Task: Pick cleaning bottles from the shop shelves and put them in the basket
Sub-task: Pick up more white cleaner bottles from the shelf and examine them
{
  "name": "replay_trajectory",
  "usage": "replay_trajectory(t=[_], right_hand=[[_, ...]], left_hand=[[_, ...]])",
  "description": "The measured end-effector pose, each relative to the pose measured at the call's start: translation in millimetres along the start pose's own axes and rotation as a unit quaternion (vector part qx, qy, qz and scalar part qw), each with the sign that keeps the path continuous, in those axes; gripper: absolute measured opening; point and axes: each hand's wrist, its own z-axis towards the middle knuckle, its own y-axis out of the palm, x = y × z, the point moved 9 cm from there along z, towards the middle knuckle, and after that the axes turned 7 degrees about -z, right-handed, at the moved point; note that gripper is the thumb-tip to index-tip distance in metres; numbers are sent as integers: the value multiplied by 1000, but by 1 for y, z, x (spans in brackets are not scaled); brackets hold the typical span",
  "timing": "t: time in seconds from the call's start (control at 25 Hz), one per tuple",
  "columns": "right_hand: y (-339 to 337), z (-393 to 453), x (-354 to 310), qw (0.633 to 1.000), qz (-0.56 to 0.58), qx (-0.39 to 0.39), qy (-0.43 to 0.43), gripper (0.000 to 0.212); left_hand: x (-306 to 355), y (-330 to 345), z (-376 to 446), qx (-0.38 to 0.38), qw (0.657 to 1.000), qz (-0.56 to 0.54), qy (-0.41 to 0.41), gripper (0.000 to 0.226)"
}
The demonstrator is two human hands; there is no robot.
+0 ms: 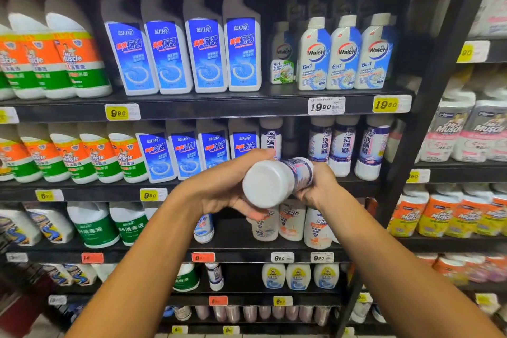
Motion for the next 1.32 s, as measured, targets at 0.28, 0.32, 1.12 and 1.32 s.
replay_trajectory(t=[0.28,0.32,1.12,1.32], right_hand=[[13,-4,-34,998,-33,-32,-48,28],[16,-5,-46,995,-51,-35,-82,23],[87,-137,-44,549,-614,-220,-523,55],[89,-142,-46,538,-601,-219,-549,57]], left_hand=[[-17,8,2,-22,999,-37,13,52],[-25,10,3,-26,999,-43,11,60],[-19,-45,54,197,921,159,296,46],[-8,-51,55,219,906,192,307,43]])
